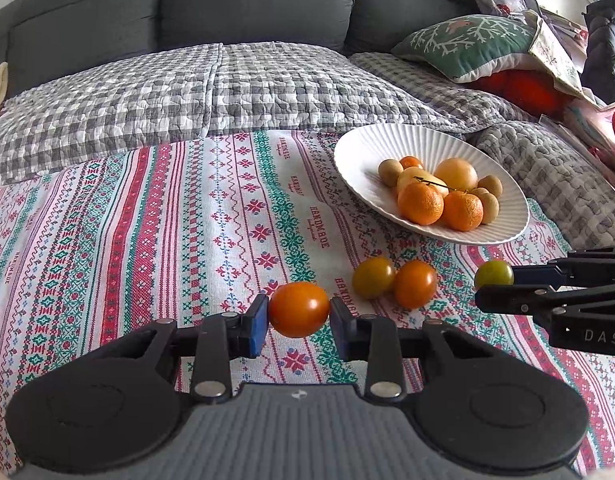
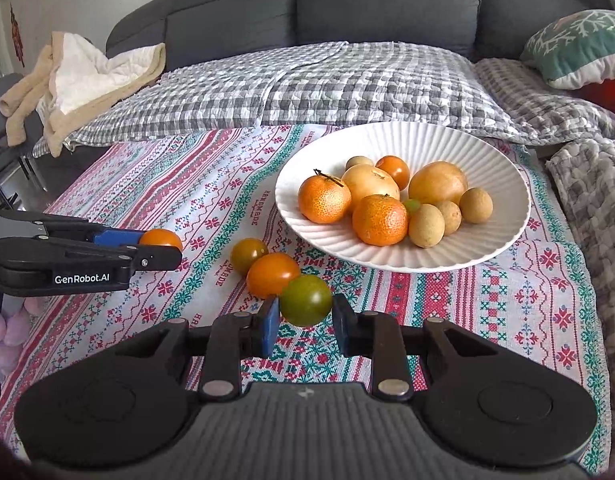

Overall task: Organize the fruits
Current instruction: 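Carry the held orange and green tomatoes over the white plate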

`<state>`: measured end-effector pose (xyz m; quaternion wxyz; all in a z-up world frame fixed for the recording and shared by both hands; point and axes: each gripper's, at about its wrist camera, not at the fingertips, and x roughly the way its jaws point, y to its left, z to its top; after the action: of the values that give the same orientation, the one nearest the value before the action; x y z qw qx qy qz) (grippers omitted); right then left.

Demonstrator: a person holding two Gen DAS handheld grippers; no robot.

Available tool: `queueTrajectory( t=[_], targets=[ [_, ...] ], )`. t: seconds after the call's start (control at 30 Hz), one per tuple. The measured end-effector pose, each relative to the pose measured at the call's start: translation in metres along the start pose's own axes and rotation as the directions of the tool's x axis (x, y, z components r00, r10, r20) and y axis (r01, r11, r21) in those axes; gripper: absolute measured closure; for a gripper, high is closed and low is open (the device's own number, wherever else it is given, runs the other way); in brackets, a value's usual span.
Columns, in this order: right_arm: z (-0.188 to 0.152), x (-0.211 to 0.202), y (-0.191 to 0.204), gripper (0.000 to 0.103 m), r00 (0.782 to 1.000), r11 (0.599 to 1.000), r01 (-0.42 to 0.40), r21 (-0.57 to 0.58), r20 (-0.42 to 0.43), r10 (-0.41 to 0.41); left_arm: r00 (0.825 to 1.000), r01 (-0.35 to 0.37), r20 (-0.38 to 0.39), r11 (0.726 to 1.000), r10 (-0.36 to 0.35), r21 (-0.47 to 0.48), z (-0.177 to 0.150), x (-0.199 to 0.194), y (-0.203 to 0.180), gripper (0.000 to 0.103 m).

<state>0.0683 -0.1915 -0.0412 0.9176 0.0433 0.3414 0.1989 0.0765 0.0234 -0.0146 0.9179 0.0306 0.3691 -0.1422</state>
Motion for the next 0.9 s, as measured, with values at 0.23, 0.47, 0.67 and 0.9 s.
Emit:
queueTrajectory(
  t=[0.23, 0.47, 0.67, 0.9],
  targets=[
    [0.003, -0.015, -0.01, 0.078, 0.999, 0.999, -0.003, 0.034, 0.032, 0.002, 0.999, 0.031, 0.017, 1.0, -0.031, 0.006, 0.002, -0.011, -0.007, 0.081],
    [0.009, -0.025, -0.028, 0.078, 0.996, 0.995, 0.031, 0.094, 0.081, -0.038, 0.997, 0.068, 0.049, 0.997, -0.067, -0.028, 0.015, -0.015, -0.018, 0.081],
    [0.012, -0.028, -0.041, 0.078, 0.991, 0.989, 0.061, 0.135, 0.112, -0.076, 0.993, 0.087, 0.073, 0.996, -0.089, 0.03, 0.033, -0.01, -0.037, 0.081],
    [0.016, -0.021, -0.063, 0.078, 0.98, 0.975, 0.139, 0.173, 0.119, -0.161, 0.987, 0.132, 0.082, 0.99, -0.136, 0.053, 0.066, 0.014, -0.056, 0.081]
  ],
)
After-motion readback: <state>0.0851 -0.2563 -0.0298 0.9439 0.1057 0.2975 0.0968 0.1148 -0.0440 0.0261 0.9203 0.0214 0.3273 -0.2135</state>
